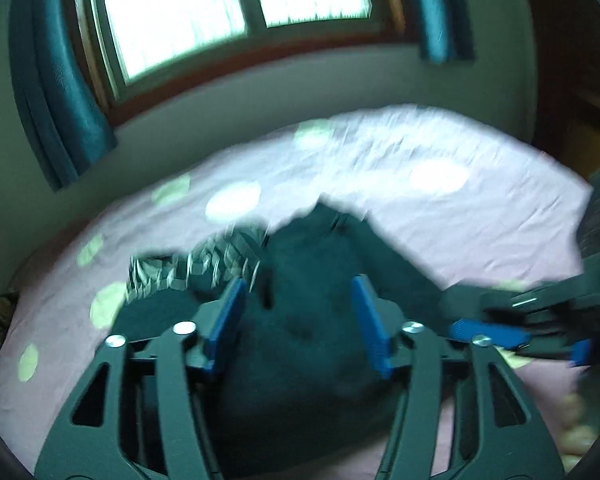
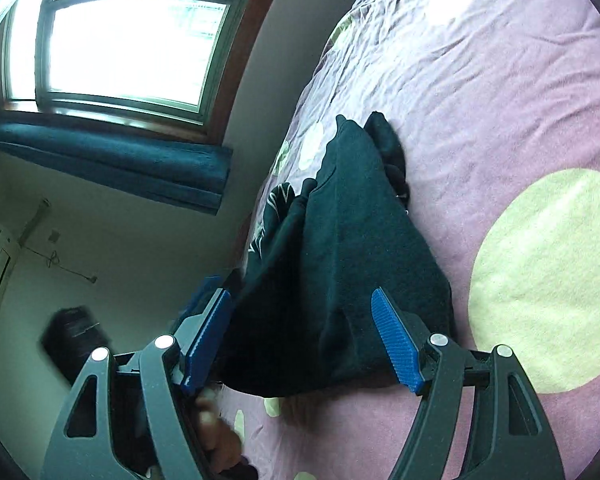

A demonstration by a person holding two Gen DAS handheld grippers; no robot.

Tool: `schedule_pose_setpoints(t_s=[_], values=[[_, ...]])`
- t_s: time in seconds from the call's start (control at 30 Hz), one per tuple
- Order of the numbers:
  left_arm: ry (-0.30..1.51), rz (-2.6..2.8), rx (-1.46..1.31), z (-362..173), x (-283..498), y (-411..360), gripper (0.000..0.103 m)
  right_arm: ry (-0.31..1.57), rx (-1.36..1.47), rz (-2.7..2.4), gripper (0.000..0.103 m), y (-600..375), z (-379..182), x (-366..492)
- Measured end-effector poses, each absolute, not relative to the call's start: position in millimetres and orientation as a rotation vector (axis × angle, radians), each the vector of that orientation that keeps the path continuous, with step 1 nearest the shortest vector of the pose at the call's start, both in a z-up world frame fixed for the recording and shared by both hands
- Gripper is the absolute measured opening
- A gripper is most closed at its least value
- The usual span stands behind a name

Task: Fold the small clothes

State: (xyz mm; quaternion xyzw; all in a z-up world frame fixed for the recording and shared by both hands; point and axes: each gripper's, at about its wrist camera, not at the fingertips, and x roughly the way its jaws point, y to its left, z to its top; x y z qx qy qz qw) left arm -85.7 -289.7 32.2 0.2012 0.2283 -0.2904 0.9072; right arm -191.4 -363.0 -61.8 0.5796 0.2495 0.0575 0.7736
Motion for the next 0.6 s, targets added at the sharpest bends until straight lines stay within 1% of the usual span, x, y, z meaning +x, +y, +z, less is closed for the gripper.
schedule_pose_setpoints(t_s=[0.1,0.17,0.2,0.3,0.4,0.6], values=[[0.297,-0.645,0.409,57.8,-120.0,-271.2,0.082,0.549,1.258,0.122,0.072,-362.6,-61.5,-189.8],[0.247,-0.664,0.393,67.8,-130.8,-253.5,0.086,0.553,1.250,0.128,0.072,-362.1,-58.0,-192.3],[0.241,-0.659,0.379,71.4,-133.0,-239.5,0.087,0.554,1.242,0.131,0.072,-361.2,-55.1,-193.2],[0.263,-0.640,0.332,72.5,-126.5,-206.1,0.090,0.551,1.233,0.147,0.073,-359.0,-48.2,-189.0],[0.316,-0.583,0.274,59.0,-109.3,-165.0,0.092,0.558,1.251,0.188,0.074,-355.1,-44.5,-175.6],[0.501,-0.502,0.207,10.5,-68.4,-109.7,0.093,0.653,1.202,0.223,0.074,-348.1,-36.1,-111.9]])
